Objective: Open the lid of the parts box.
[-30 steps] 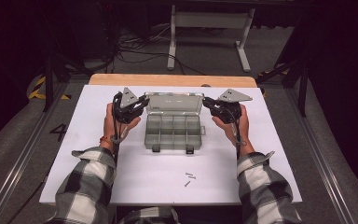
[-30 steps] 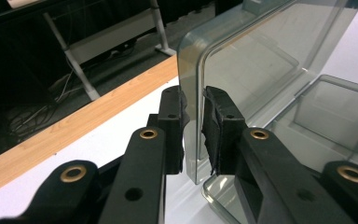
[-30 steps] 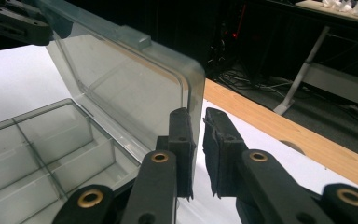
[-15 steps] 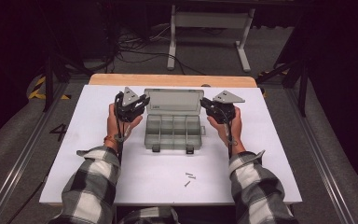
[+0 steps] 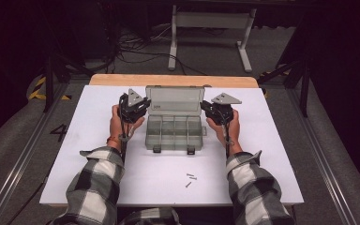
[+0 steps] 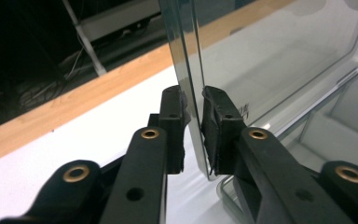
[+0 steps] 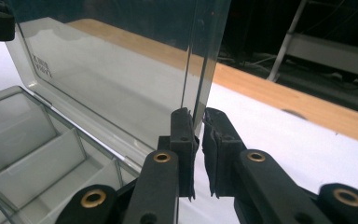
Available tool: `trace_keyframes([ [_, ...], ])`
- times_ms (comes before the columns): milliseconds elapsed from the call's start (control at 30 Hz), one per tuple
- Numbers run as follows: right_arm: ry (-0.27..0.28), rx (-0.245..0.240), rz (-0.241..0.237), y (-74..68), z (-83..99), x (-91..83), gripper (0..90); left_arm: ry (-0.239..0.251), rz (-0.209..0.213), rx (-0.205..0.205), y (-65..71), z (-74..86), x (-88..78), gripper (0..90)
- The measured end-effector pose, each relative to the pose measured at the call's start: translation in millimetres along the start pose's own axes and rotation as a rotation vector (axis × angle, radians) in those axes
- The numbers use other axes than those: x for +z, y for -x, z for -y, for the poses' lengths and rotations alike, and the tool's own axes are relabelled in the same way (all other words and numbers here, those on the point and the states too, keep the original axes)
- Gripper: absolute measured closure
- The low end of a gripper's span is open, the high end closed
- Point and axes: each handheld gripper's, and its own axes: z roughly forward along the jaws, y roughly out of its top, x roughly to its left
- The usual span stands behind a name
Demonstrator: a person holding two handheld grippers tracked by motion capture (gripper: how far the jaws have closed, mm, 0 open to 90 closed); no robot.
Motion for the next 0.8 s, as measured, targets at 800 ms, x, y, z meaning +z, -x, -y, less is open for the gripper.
trace_keyframes([
  [800,-0.075,0.009,0.009,-1.7,10.0,13.1,82.1,-0.076,-0.024,0.021,3.7,5.0,14.0,75.6],
])
